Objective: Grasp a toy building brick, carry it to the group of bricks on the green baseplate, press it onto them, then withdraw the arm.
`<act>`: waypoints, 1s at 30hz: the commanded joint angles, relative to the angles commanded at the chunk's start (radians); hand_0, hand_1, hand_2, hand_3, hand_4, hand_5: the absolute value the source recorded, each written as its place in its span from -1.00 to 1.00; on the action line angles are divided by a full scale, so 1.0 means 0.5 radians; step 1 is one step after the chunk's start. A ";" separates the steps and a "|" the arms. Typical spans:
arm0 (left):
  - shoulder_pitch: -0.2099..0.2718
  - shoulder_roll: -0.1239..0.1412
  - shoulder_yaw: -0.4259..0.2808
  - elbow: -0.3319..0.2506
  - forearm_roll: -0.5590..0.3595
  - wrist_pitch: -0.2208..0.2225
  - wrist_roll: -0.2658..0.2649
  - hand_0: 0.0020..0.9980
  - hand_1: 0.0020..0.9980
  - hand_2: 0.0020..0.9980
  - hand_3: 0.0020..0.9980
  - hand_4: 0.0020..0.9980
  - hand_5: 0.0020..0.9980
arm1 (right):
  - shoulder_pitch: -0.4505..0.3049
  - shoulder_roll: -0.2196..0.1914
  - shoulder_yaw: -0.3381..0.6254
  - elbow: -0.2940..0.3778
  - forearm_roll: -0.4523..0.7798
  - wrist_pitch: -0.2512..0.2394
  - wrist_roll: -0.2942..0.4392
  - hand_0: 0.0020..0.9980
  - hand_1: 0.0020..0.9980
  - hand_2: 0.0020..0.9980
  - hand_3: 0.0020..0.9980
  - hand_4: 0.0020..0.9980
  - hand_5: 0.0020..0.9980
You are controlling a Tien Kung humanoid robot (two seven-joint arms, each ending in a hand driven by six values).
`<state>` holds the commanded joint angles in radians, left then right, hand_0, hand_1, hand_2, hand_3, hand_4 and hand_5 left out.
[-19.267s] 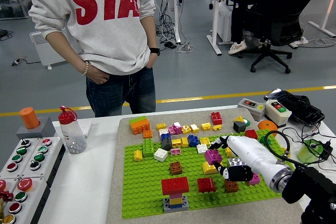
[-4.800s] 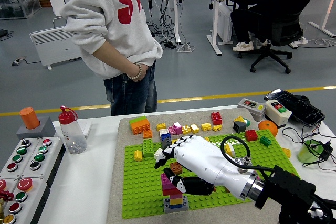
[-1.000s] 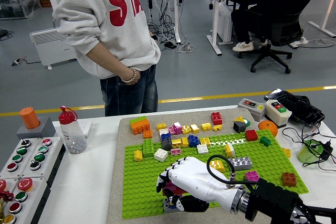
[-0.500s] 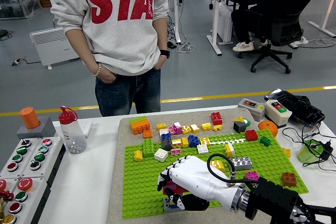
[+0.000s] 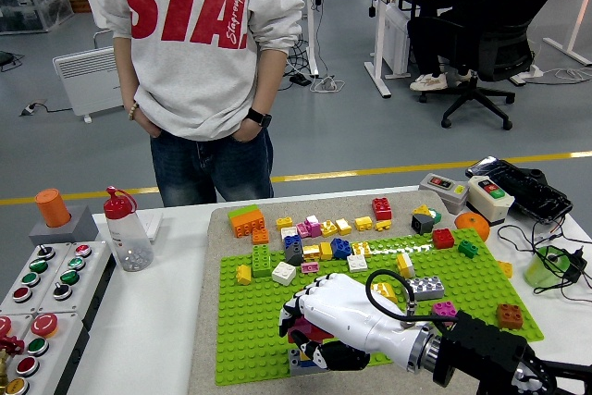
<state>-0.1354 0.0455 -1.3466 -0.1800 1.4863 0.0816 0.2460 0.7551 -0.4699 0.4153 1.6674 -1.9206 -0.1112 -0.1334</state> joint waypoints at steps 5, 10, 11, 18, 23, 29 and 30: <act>-0.001 0.000 0.000 0.000 0.001 0.000 0.000 0.31 0.38 0.35 0.15 -0.44 1.00 | 0.003 0.000 0.007 0.005 -0.003 -0.002 0.000 0.22 0.20 0.18 0.14 -0.24 -0.67; -0.001 -0.001 -0.001 0.000 0.003 0.000 0.001 0.31 0.38 0.35 0.15 -0.44 1.00 | 0.006 0.003 0.017 0.017 -0.007 -0.006 0.001 0.22 0.20 0.18 0.14 -0.24 -0.67; 0.000 -0.001 -0.002 0.000 0.004 0.000 0.001 0.31 0.38 0.35 0.15 -0.44 1.00 | 0.007 0.002 0.020 0.022 -0.008 -0.007 0.003 0.22 0.19 0.18 0.14 -0.24 -0.67; 0.005 -0.004 -0.009 0.000 0.010 0.003 0.004 0.31 0.38 0.35 0.15 -0.44 1.00 | 0.005 0.006 0.036 0.027 -0.003 -0.023 0.014 0.21 0.19 0.17 0.13 -0.24 -0.67; 0.010 -0.006 -0.015 0.000 0.019 0.003 0.008 0.31 0.38 0.35 0.15 -0.44 1.00 | -0.011 0.002 0.075 0.028 0.006 -0.053 0.021 0.21 0.19 0.18 0.14 -0.24 -0.66; 0.017 -0.008 -0.023 0.000 0.031 0.002 0.010 0.31 0.38 0.35 0.15 -0.44 1.00 | -0.071 -0.020 0.213 0.008 0.002 -0.119 0.004 0.31 0.24 0.26 0.22 -0.22 -0.67; 0.018 -0.008 -0.025 0.000 0.033 0.002 0.010 0.31 0.38 0.35 0.15 -0.44 1.00 | -0.083 -0.027 0.238 0.004 -0.001 -0.128 -0.001 0.31 0.24 0.26 0.22 -0.22 -0.67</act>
<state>-0.1262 0.0415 -1.3593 -0.1800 1.5028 0.0828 0.2508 0.7134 -0.4833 0.5342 1.6695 -1.9213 -0.1753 -0.1339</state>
